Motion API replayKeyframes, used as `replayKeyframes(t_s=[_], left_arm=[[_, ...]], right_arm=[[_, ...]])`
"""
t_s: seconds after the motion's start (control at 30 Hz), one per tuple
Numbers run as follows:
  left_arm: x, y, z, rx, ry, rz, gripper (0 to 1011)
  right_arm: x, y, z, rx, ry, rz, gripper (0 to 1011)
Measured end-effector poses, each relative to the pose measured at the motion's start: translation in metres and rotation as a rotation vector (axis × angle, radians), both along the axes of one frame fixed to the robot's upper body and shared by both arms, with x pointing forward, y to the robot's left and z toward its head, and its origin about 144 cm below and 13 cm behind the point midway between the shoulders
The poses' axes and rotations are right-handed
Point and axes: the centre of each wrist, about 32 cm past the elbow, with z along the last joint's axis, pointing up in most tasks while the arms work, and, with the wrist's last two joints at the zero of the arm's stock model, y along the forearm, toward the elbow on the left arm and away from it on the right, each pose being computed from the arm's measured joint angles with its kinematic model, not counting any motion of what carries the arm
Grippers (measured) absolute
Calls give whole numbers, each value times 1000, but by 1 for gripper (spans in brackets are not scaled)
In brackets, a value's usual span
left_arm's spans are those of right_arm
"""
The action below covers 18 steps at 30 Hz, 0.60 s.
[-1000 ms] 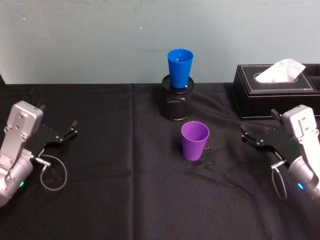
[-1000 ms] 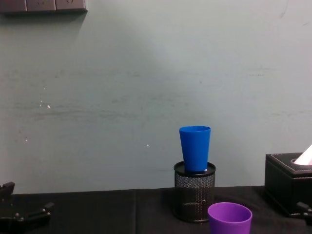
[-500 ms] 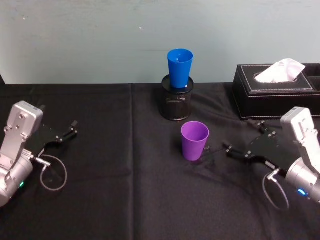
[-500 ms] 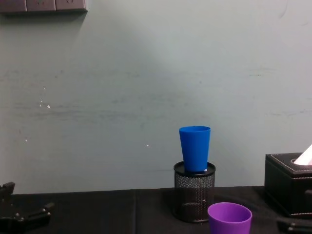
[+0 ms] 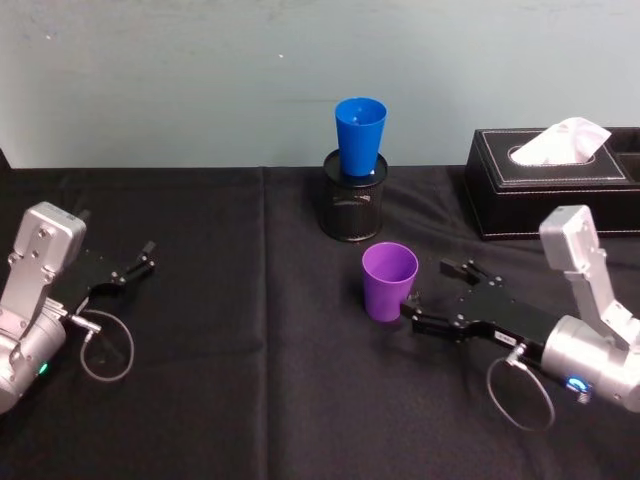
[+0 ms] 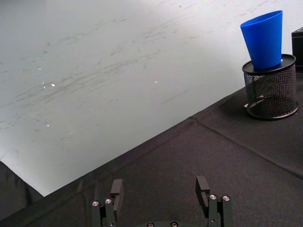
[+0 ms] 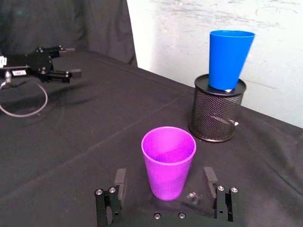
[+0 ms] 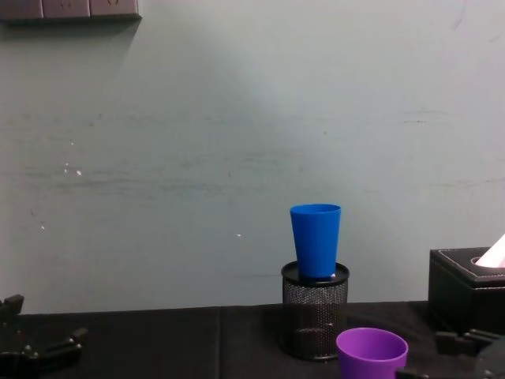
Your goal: Pick up one cup with a gripper and tap it against the other cup.
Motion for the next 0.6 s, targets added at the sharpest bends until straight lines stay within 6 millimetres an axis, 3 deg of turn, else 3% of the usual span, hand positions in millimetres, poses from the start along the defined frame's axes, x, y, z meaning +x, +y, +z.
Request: replayKeyframes(t_s=[0.6], left_arm=[[0,0,0,0,0,0,1000]], right_arm=[[31,32,-15,20,54,-43,1003]])
